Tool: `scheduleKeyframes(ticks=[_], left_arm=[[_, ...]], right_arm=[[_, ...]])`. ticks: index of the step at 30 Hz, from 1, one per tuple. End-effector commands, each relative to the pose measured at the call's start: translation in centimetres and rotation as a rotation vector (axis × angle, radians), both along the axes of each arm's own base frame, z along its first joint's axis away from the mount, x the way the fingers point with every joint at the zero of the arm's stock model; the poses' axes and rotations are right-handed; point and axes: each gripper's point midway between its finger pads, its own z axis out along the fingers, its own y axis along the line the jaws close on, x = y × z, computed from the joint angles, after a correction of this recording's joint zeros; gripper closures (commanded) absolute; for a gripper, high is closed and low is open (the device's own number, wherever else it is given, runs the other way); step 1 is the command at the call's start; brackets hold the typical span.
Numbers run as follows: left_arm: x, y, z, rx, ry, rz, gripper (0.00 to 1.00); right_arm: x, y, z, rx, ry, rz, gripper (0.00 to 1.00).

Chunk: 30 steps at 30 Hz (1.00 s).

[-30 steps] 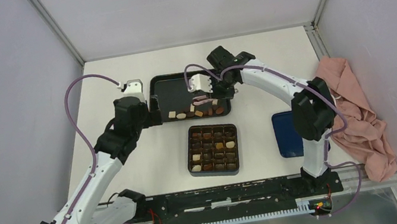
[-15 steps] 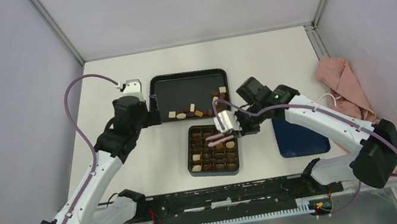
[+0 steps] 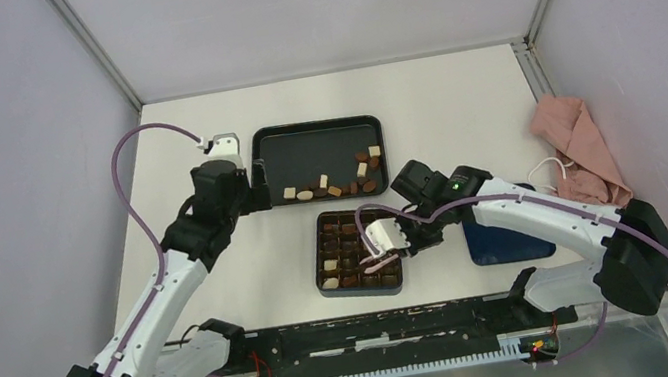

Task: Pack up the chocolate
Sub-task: Place the fake chocolate in the packing box.

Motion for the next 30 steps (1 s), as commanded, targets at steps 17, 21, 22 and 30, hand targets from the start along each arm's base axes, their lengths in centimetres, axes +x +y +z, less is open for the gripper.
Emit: scheduleKeyframes(ticks=[17, 21, 22, 30], left_arm=[[0.5, -0.1, 0.8, 0.017, -0.033, -0.030, 0.03], [0.4, -0.1, 0.8, 0.017, -0.034, -0.031, 0.02], [0.4, -0.1, 0.8, 0.016, -0.034, -0.030, 0.03], [0.4, -0.1, 0.9, 0.016, -0.037, -0.030, 0.03]], right_arm=[[0.8, 0.9, 0.3, -0.023, -0.072, 0.023, 0.67], [0.6, 1.1, 0.5, -0.008, -0.063, 0.030, 0.64], [0.6, 1.2, 0.6, -0.006, -0.061, 0.033, 0.64], [1.5, 1.7, 2.2, 0.038, -0.071, 0.014, 0.65]])
